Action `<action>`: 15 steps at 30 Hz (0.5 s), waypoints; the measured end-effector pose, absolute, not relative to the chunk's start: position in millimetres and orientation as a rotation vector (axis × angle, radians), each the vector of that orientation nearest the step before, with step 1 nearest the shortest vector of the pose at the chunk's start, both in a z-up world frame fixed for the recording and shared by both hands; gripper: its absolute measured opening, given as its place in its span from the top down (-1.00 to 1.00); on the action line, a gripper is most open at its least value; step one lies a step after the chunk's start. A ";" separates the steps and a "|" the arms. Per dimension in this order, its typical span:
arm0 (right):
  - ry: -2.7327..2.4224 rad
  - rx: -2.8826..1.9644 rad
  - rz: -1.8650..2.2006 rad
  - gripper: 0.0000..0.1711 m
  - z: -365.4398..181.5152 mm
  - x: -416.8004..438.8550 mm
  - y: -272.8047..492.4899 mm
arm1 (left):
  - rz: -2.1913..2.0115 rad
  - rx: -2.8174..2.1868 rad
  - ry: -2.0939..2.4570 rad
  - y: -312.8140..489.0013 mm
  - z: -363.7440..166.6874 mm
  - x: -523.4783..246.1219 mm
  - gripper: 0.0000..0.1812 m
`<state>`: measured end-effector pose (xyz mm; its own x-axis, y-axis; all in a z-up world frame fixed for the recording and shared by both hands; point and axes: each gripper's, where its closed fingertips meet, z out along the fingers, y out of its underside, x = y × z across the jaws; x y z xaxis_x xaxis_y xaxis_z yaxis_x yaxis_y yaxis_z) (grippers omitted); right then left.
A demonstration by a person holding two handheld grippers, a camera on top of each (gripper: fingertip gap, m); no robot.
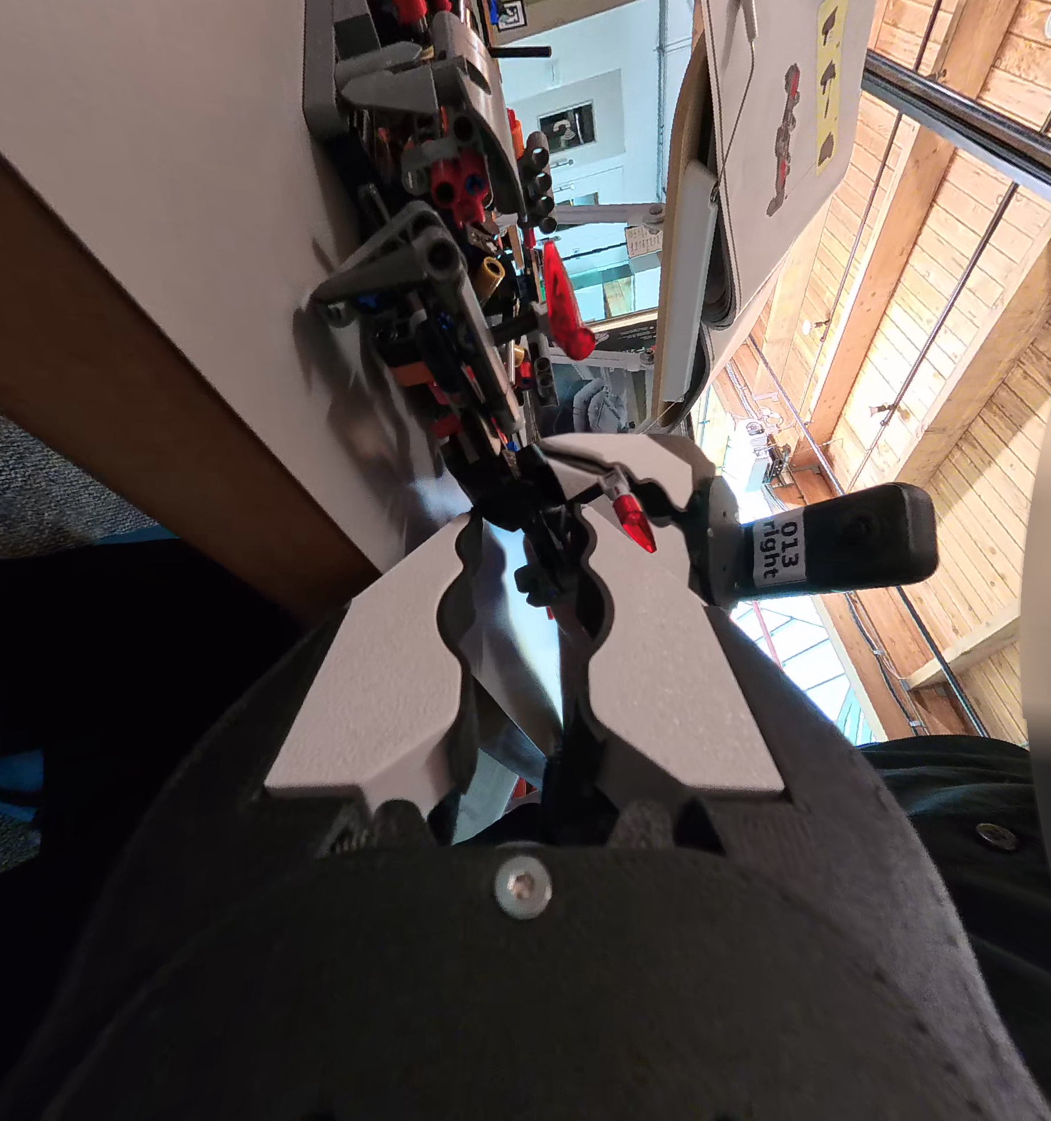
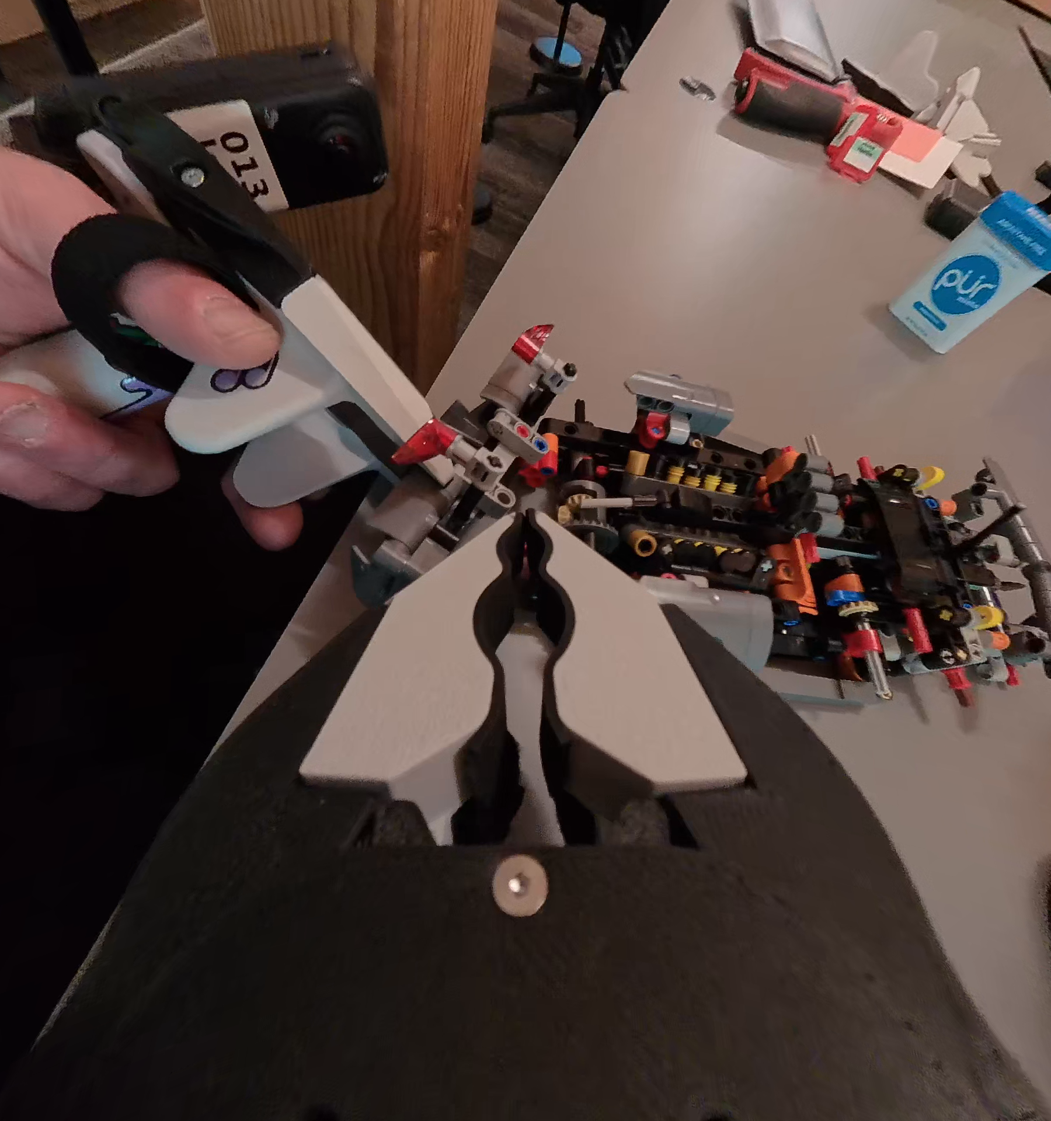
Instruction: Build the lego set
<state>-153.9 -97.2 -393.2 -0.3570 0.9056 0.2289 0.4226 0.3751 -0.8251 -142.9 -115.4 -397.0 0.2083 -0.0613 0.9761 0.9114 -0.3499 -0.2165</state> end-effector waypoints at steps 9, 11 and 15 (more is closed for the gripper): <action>-1.975 -1.210 0.891 1.00 -400.2 -154.5 -96.7 | -1.302 -1.543 -0.834 -115.6 -397.1 -143.2 0.70; -1.967 -1.210 0.914 1.00 -398.4 -154.8 -96.6 | -1.296 -1.546 -0.830 -115.8 -397.1 -143.5 0.71; -1.962 -1.211 0.935 1.00 -398.0 -155.4 -97.4 | -1.296 -1.543 -0.834 -115.9 -397.2 -143.7 0.71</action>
<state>-155.4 -97.4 -398.0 -0.3688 0.9171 0.1513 0.4604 0.3217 -0.8274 -143.7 -115.9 -397.2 0.2145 -0.0618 0.9748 0.9127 -0.3428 -0.2225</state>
